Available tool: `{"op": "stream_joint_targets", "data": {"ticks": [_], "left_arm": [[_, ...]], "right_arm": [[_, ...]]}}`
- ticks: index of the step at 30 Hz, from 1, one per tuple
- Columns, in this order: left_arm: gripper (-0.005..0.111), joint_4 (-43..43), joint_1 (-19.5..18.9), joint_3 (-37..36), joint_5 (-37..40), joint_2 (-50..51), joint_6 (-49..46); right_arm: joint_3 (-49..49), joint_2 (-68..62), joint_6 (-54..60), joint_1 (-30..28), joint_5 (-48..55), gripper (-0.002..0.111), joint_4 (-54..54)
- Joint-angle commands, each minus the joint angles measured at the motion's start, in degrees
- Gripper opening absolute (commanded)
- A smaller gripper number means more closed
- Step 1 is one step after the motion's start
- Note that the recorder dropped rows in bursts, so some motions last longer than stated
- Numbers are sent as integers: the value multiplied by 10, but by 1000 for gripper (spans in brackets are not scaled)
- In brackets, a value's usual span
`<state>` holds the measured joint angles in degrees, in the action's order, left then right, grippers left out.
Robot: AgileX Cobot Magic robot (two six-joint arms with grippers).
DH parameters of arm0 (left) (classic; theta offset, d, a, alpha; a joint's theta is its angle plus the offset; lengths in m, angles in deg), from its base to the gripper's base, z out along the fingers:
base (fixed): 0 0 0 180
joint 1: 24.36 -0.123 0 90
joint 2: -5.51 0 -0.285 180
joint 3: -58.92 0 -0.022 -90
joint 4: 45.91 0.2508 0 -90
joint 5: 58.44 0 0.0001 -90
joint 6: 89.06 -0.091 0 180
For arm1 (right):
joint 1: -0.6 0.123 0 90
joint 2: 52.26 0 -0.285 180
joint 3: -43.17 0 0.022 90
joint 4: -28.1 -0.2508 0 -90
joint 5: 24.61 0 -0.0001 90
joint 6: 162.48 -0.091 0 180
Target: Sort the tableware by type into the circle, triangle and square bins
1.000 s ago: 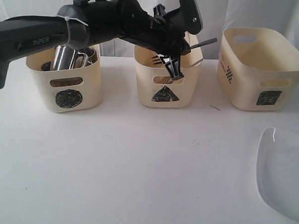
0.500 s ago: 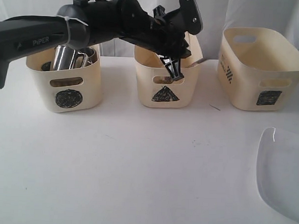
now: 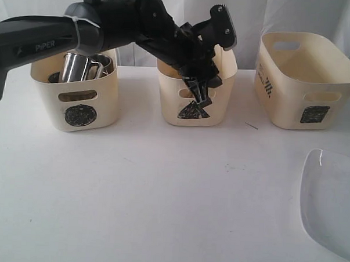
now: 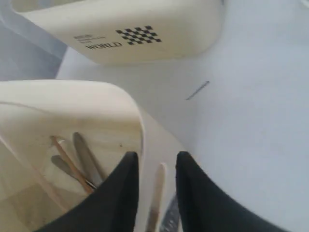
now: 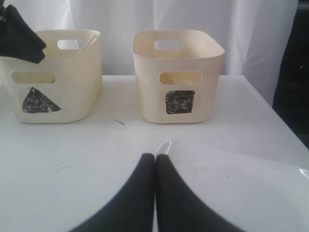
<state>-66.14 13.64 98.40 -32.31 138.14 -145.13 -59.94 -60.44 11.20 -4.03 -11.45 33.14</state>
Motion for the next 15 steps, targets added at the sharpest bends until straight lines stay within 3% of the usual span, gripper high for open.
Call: {"op": "stream_joint_targets", "data": {"ticks": [1, 10, 12, 15], "left_arm": [[30, -23, -1, 0, 78, -16, 9], [25, -149, 1, 0, 171, -48, -27], [19, -166, 1, 0, 204, -53, -29], [0, -180, 1, 0, 252, -54, -30]], "right_arm": [[3, 4, 1, 1, -4, 0, 3], [3, 4, 1, 1, -4, 0, 3], [3, 4, 1, 1, -4, 0, 3], [3, 4, 1, 1, -4, 0, 3]]}}
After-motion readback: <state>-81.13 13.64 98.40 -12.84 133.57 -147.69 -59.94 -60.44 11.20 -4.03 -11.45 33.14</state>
